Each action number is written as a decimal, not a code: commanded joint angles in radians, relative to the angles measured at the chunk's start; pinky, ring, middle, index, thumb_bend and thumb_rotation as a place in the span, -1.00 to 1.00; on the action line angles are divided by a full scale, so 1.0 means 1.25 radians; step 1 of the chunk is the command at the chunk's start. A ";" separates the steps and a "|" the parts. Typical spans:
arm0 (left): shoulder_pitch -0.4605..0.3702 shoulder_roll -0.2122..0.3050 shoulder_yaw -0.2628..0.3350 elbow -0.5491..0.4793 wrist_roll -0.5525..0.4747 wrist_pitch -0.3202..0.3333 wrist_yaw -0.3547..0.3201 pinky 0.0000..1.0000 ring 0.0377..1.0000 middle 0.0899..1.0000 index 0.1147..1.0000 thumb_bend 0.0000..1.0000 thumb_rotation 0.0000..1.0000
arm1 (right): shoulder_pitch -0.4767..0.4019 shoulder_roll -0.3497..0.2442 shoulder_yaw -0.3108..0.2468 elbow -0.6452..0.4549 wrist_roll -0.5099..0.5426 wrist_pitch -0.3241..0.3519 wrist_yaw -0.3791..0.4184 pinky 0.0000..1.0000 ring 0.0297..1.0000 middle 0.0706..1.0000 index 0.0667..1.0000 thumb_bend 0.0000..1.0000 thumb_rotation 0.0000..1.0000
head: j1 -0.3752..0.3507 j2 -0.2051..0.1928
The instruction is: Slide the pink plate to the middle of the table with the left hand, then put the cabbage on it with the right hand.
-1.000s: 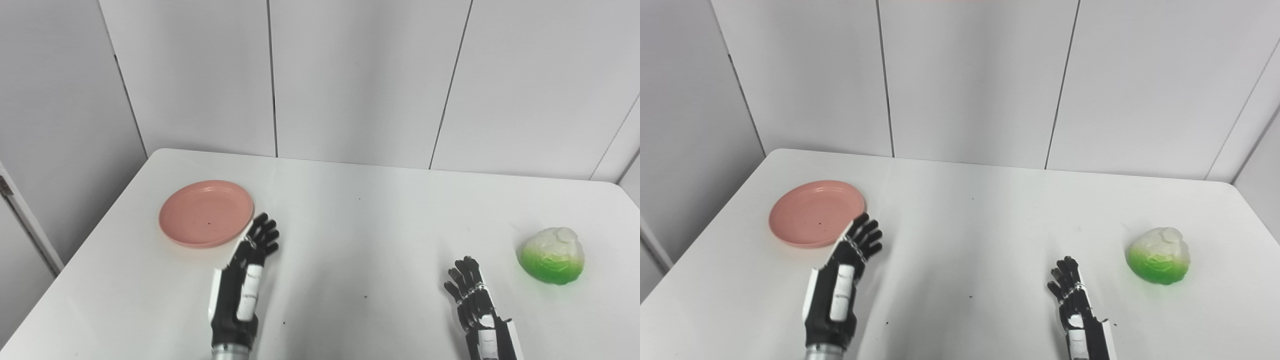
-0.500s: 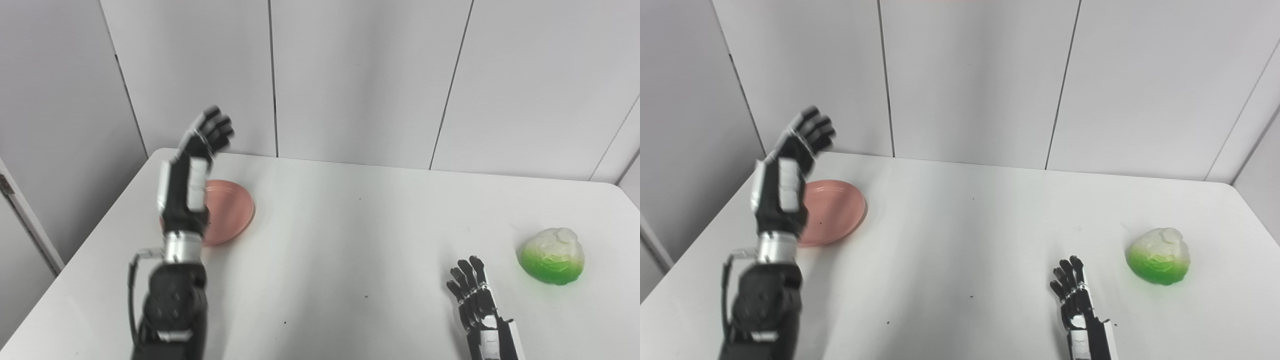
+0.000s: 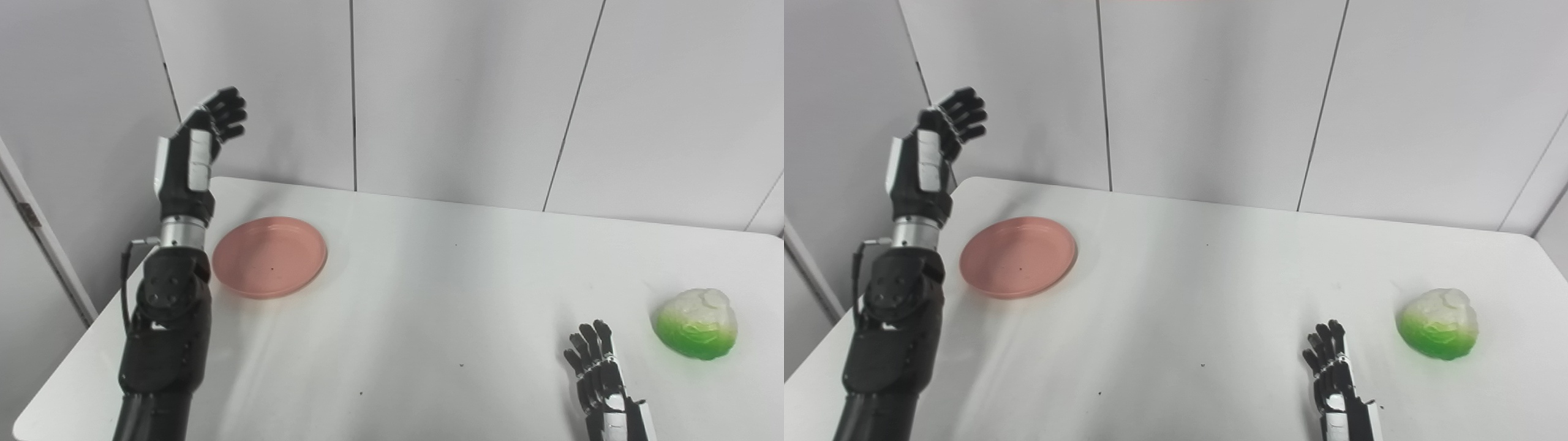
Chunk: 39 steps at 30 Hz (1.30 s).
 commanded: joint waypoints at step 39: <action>-0.199 0.136 -0.002 0.754 -0.071 -0.218 -0.044 0.37 0.54 0.51 0.32 0.84 0.69 | 0.053 -0.036 -0.017 0.015 0.012 0.081 -0.007 0.79 0.86 0.87 0.95 0.66 1.00 | -0.041 0.039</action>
